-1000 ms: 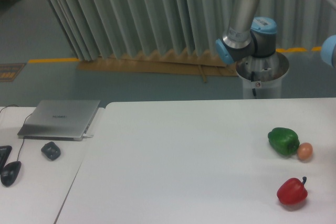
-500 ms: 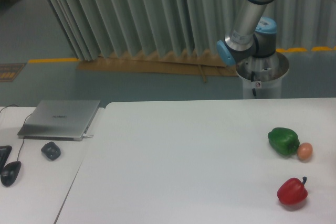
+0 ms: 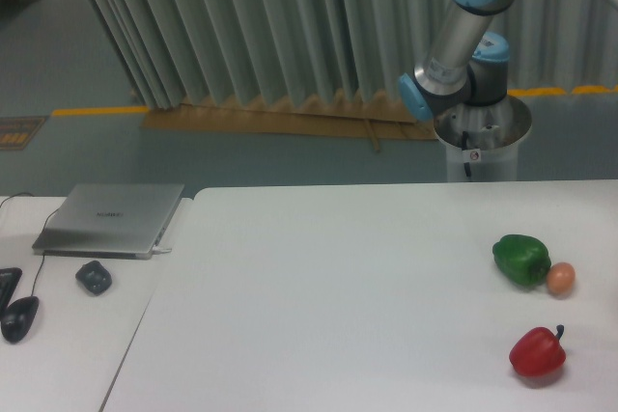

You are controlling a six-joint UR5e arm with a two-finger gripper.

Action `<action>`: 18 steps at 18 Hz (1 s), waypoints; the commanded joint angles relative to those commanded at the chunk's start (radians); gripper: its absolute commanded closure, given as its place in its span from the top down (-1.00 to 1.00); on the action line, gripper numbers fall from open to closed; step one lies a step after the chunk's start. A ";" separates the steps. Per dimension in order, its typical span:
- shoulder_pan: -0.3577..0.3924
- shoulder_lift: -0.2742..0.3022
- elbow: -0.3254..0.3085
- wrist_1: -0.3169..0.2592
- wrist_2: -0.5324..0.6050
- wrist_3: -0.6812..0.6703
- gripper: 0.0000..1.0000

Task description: Place the triangular bread on the table

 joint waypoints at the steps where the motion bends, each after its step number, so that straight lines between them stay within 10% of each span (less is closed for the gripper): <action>1: 0.000 -0.002 -0.003 0.000 -0.002 -0.014 1.00; 18: -0.020 -0.046 0.005 0.023 0.003 -0.071 1.00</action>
